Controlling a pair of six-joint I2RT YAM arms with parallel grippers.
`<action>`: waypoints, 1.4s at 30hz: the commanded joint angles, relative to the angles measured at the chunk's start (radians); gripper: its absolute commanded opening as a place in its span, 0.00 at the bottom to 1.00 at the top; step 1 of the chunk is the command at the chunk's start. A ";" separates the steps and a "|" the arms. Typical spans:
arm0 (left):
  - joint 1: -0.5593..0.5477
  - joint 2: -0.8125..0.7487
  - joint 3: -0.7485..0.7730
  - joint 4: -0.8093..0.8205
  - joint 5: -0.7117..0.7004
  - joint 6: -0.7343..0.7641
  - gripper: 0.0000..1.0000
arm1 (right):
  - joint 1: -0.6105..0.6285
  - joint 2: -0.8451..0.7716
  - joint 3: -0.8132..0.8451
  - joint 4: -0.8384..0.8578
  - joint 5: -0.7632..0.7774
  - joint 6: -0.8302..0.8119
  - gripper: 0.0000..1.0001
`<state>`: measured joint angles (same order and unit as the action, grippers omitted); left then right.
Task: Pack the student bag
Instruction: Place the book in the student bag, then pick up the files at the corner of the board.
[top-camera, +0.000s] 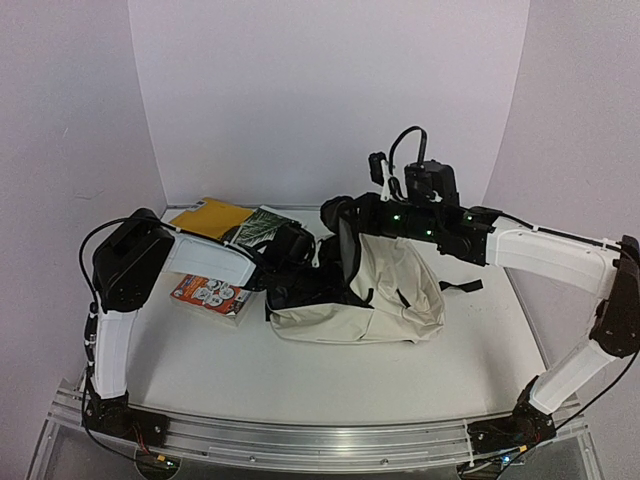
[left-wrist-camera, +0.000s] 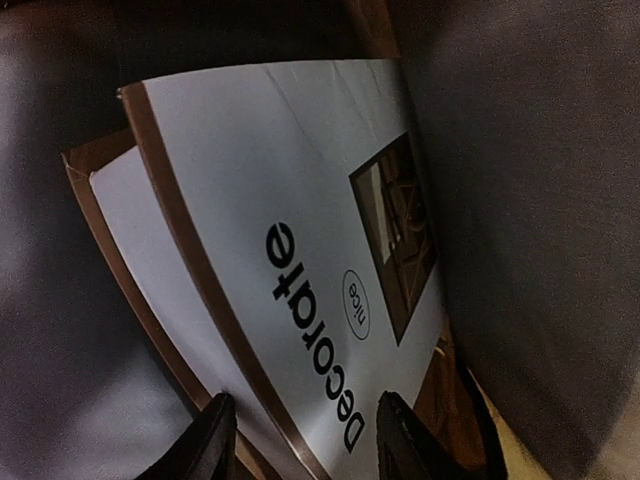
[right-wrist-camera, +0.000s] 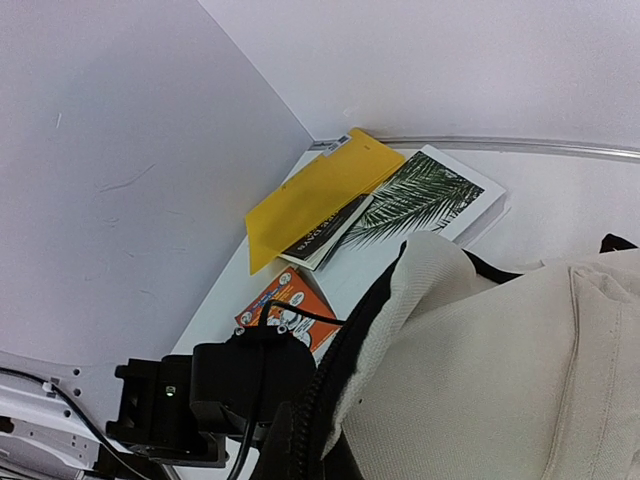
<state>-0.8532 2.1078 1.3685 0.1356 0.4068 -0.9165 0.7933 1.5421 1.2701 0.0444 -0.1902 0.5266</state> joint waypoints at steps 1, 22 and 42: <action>-0.008 -0.048 0.006 0.020 -0.049 0.030 0.50 | 0.020 -0.050 0.055 0.204 0.044 -0.001 0.00; 0.209 -0.549 -0.288 -0.286 -0.198 0.136 0.88 | -0.224 -0.224 -0.421 0.120 0.078 0.288 0.00; 0.762 -0.738 -0.557 -0.150 -0.089 0.031 0.99 | -0.261 -0.208 -0.569 0.109 0.128 0.328 0.67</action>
<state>-0.1833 1.3884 0.8566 -0.1295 0.2993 -0.8371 0.5381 1.3861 0.6842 0.1463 -0.0963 0.8742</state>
